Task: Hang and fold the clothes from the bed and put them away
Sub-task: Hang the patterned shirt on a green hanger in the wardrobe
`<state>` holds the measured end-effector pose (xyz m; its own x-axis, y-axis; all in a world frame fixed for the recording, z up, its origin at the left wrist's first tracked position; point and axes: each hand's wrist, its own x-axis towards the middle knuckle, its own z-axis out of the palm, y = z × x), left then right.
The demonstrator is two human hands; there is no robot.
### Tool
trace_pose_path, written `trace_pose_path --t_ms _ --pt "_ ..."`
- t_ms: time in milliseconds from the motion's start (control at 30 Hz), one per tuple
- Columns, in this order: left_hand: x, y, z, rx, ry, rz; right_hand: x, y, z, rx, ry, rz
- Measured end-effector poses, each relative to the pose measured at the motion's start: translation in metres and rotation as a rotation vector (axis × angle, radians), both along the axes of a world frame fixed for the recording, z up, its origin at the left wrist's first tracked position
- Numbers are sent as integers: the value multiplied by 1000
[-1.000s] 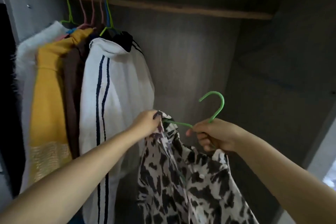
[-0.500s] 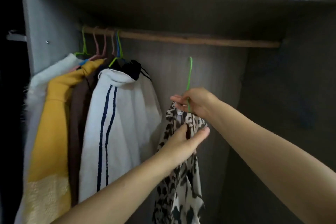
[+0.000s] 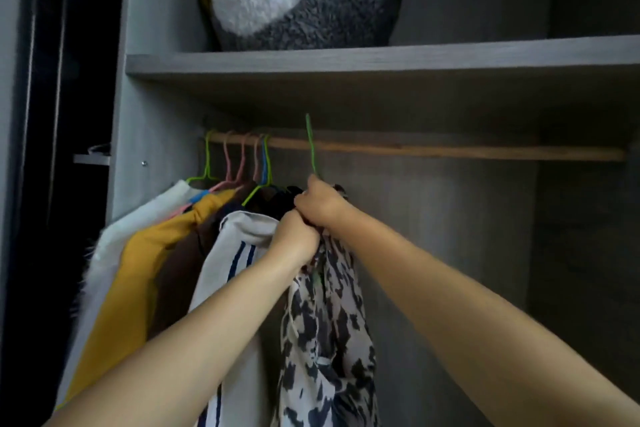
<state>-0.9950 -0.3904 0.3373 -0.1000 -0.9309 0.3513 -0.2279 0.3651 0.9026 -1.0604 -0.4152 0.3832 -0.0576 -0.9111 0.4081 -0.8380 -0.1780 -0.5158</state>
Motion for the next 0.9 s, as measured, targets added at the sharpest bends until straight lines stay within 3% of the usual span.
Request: trace_pose_path --t_ms 133,267,467,567,667,900 --pt "16 -38 18 29 -189 45 2 -33 4 -9 -55 -21" --pt "30 -57 -4 173 -195 -6 14 -50 -30 -12 -123 -14" --pt "53 -42 -22 -159 -511 7 8 -26 -56 -137 -142 19" --pt "52 -14 -28 -508 -615 101 -10 4 -79 -215 -76 -72" --pt "37 11 -51 -780 -552 29 -33 42 -109 -210 -60 -130" --pt "-41 75 -143 -787 -298 -367 -104 180 -199 -45 -116 -427"
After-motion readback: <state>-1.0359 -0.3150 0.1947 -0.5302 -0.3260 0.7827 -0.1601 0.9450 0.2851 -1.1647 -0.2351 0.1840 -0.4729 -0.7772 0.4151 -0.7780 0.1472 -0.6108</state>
